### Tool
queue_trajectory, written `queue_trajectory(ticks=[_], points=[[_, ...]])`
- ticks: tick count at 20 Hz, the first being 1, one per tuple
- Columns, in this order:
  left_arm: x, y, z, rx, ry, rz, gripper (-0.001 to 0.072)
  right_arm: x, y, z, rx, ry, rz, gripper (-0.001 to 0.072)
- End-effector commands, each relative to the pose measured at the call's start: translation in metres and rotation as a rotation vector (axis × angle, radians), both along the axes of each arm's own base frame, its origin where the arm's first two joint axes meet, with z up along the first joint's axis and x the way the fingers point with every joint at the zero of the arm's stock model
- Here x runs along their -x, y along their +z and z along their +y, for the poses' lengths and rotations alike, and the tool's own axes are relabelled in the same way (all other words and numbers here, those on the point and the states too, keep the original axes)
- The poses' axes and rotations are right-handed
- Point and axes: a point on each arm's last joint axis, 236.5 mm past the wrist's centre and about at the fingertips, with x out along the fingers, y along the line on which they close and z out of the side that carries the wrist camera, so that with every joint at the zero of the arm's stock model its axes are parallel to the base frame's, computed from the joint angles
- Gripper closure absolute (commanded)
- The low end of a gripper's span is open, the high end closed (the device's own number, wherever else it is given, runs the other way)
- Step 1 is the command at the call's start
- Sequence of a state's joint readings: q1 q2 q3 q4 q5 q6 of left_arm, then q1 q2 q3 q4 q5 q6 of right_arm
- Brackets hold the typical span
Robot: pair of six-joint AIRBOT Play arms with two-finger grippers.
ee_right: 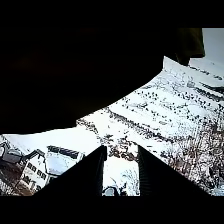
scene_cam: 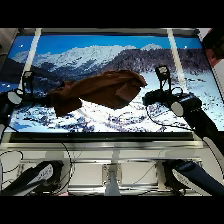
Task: Fold the clothes and pants, and hang the long-sleeved shirts on hangers.
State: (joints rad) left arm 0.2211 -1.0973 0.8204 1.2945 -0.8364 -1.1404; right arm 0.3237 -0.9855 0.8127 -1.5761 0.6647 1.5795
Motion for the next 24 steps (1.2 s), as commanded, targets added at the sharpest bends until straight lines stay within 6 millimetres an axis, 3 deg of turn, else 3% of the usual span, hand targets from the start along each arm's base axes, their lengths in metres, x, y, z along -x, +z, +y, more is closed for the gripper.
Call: queue_trajectory(ticks=[1, 6, 9, 13, 17, 20, 22, 24], points=[[0.012, 0.003, -0.003, 0.001, -0.02, 0.033, 0.0196, 0.0, 0.0, 0.0, -0.001, 0.0, 0.001, 0.0474], [0.013, 0.004, -0.022, 0.1, -0.006, 0.042, 0.0196, 0.0, 0.0, 0.0, -0.001, 0.0, -0.002, 0.0474], [0.012, 0.004, -0.023, 0.109, -0.003, 0.041, 0.0196, 0.0, 0.0, 0.0, -0.001, 0.0, -0.002, 0.0474], [0.011, -0.015, -0.023, 0.129, 0.015, 0.087, 0.0196, 0.0, 0.0, 0.0, -0.001, 0.0, -0.002, 0.0474], [-0.014, -0.028, -0.023, 0.177, 0.08, 0.04, 0.0196, 0.0, 0.0, 0.001, -0.005, -0.001, 0.0, 0.0474], [-0.036, -0.022, -0.018, 0.203, 0.141, -0.048, 0.0206, 0.001, -0.001, 0.004, -0.028, -0.006, 0.01, 0.0474], [-0.047, -0.016, -0.018, 0.23, 0.177, -0.094, 0.0264, 0.002, -0.009, 0.009, -0.072, -0.036, 0.049, 0.0474], [-0.052, -0.014, -0.018, 0.242, 0.194, -0.111, 0.0544, 0.003, -0.028, 0.018, -0.121, -0.065, 0.119, 0.0474]])
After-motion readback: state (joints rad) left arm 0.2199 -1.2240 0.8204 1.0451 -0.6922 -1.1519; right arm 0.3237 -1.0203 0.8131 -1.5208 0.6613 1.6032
